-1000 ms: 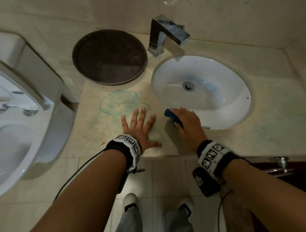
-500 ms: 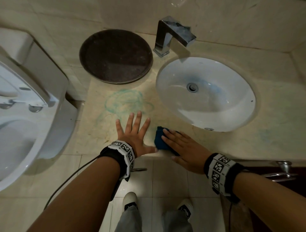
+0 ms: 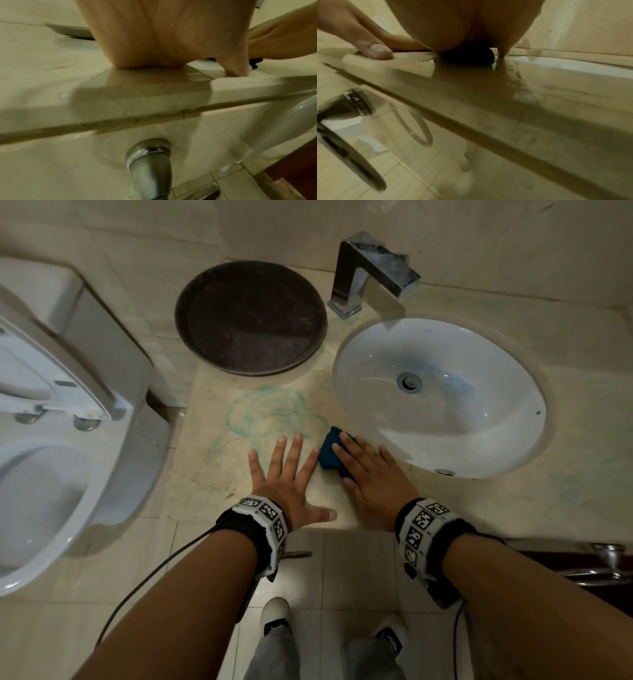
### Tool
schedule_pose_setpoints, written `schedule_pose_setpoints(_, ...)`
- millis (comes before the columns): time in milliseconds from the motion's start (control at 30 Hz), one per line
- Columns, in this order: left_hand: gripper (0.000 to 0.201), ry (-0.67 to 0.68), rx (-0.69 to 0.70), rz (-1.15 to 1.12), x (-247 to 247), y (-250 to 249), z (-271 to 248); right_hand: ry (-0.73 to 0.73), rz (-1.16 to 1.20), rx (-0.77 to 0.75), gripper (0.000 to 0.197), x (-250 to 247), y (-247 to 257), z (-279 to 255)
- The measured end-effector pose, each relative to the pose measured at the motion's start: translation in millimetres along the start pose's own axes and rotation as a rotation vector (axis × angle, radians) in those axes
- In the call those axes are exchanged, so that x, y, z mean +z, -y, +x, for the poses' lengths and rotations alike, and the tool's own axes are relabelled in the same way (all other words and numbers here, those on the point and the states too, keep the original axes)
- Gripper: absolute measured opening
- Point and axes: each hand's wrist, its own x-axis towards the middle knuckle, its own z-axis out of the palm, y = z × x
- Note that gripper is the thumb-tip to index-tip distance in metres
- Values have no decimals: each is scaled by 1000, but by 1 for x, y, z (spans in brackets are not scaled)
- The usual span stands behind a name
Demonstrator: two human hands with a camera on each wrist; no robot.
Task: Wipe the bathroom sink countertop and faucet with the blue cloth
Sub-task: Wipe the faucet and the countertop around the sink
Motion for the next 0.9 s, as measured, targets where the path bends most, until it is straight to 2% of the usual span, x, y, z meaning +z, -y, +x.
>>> schedule_pose_setpoints(433, 110, -2, 5, -5, -1, 0, 0, -149, 222, 153, 55, -3, -2, 17)
schedule_pose_setpoints(667, 110, -17, 18, -23, 0, 1, -1, -253, 553, 370, 40, -22, -7, 29)
schedule_pose_setpoints(767, 110, -17, 20, -23, -1, 1, -1, -235, 564, 386, 38, -26, -10, 22)
schedule_pose_setpoints(900, 110, -33, 17, -31, -1, 1, -3, -302, 629, 409, 39, -24, -7, 16)
